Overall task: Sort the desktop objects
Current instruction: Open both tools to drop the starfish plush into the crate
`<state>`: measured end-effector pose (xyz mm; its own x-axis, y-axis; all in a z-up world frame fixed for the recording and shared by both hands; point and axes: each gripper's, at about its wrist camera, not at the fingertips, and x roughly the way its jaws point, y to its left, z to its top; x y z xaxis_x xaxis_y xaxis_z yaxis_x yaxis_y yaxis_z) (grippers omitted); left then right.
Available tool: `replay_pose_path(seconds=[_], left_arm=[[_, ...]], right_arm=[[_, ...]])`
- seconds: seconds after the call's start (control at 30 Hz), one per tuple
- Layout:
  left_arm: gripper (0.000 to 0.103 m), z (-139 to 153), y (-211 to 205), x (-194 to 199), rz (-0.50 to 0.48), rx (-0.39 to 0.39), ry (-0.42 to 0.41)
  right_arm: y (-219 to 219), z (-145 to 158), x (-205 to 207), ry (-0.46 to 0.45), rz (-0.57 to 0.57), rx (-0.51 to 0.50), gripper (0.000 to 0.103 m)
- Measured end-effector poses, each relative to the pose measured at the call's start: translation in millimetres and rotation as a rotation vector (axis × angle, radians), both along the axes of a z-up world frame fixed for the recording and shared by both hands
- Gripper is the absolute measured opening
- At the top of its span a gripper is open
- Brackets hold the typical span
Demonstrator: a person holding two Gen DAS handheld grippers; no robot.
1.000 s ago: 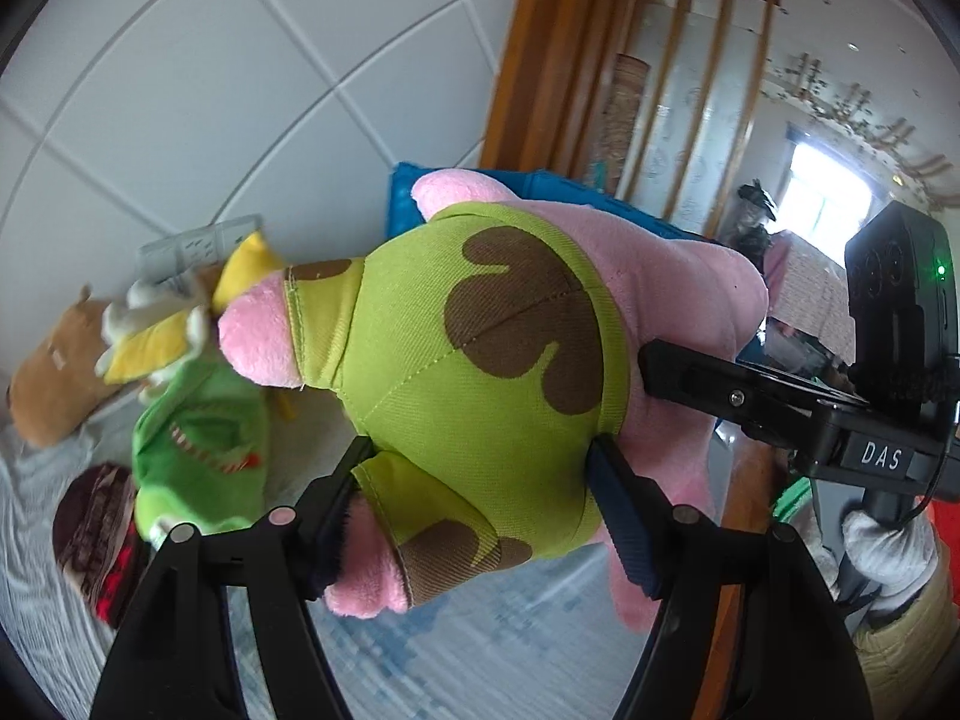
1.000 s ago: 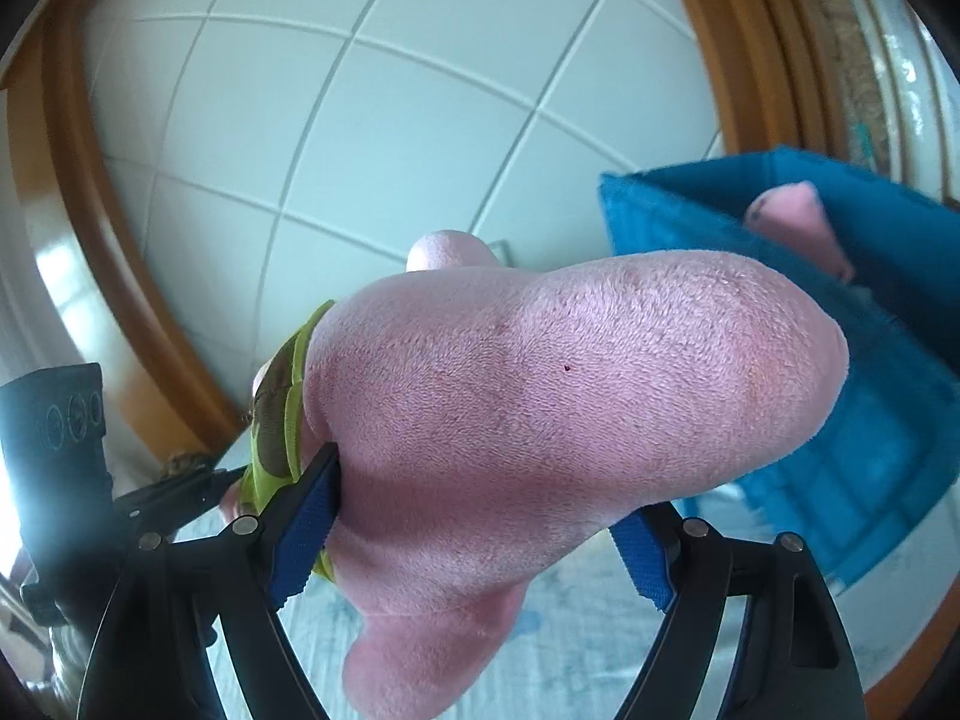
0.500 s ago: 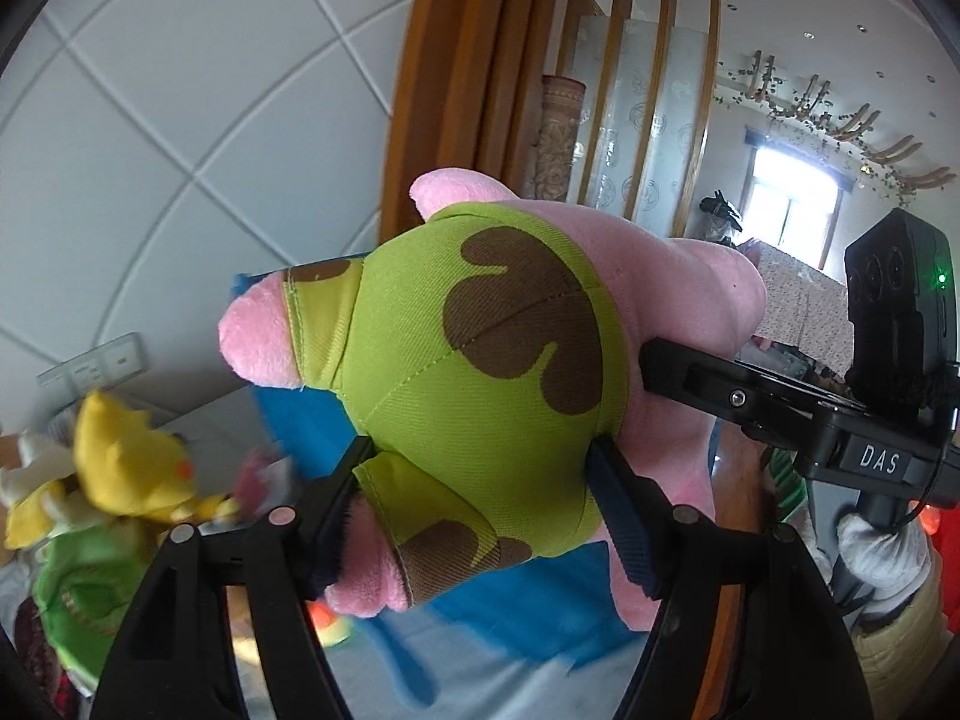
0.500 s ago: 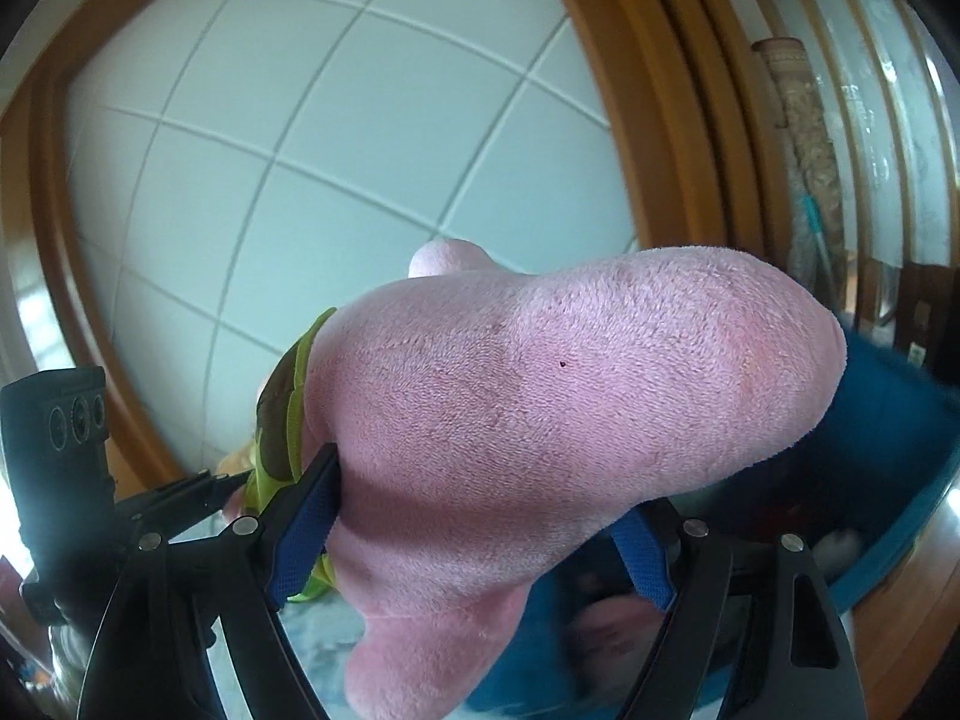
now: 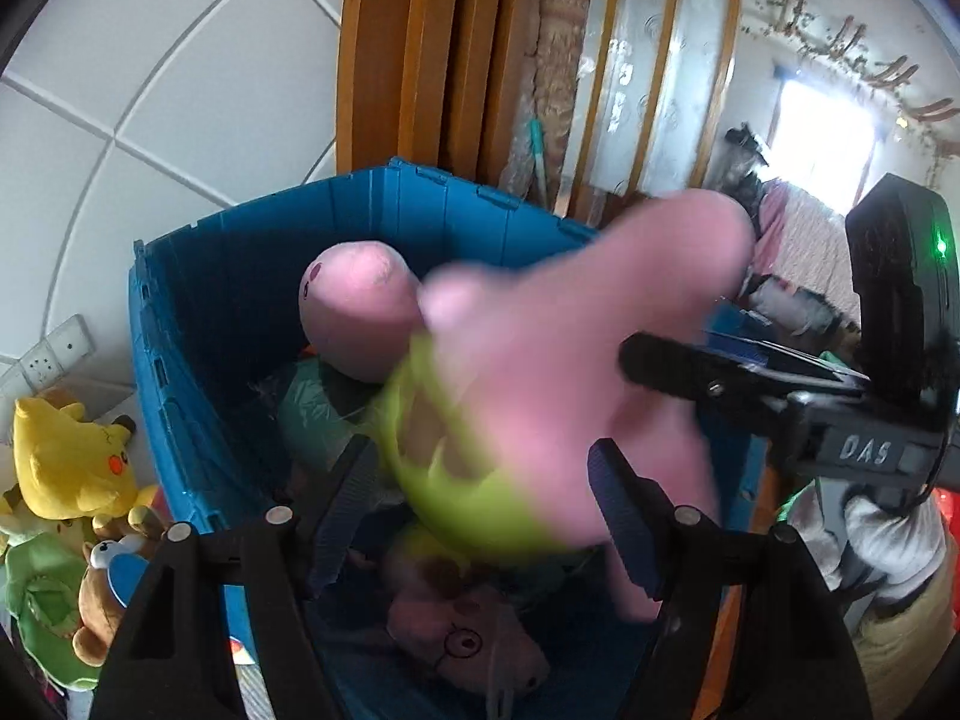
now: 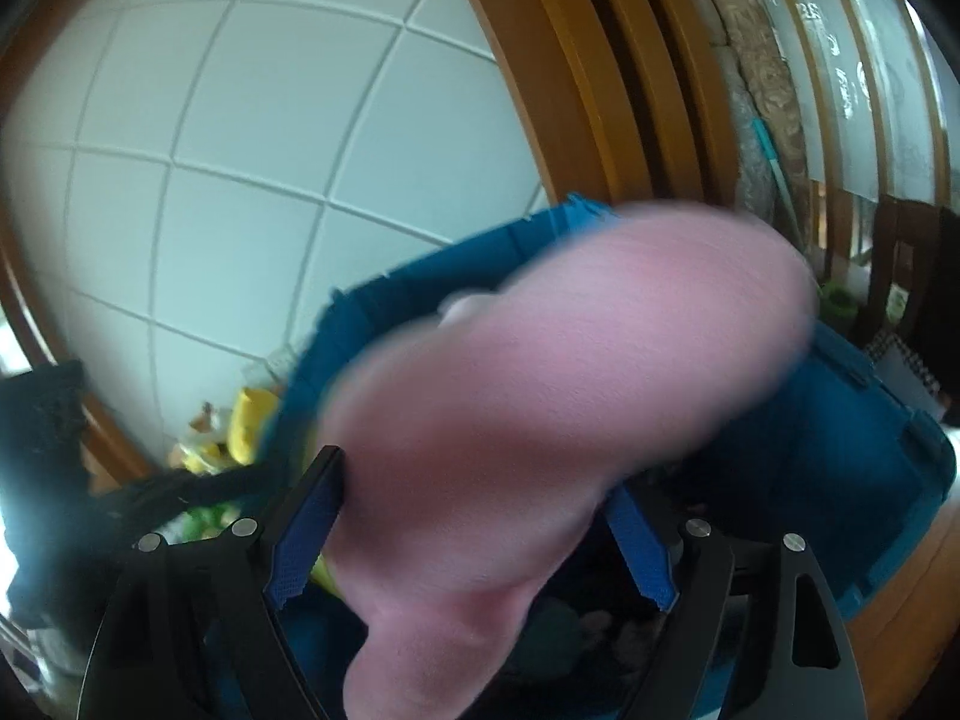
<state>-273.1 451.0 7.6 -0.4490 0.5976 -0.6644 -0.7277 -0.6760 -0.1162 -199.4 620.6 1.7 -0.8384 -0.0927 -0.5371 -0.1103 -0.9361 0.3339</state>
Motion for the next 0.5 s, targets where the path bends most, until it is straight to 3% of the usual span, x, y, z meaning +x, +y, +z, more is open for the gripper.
replay_pose_path(seconds=[0.13, 0.23, 0.43, 0.5], left_arm=[[0.073, -3, -2, 1, 0.054, -0.043, 0.026], [0.086, -2, -8, 1, 0.086, -0.047, 0.037], [0.099, -3, -22, -3, 0.124, -0.049, 0.042], [0.103, -4, -24, -4, 0.131, -0.050, 0.047]], right_arm=[[0, -4, -3, -0.013, 0.003, 0.012, 0.079], [2, -7, -2, -0.019, -0.004, 0.006, 0.080], [-6, -13, -2, -0.033, -0.028, 0.014, 0.103], [-6, -14, -2, -0.039, -0.038, 0.019, 0.103]])
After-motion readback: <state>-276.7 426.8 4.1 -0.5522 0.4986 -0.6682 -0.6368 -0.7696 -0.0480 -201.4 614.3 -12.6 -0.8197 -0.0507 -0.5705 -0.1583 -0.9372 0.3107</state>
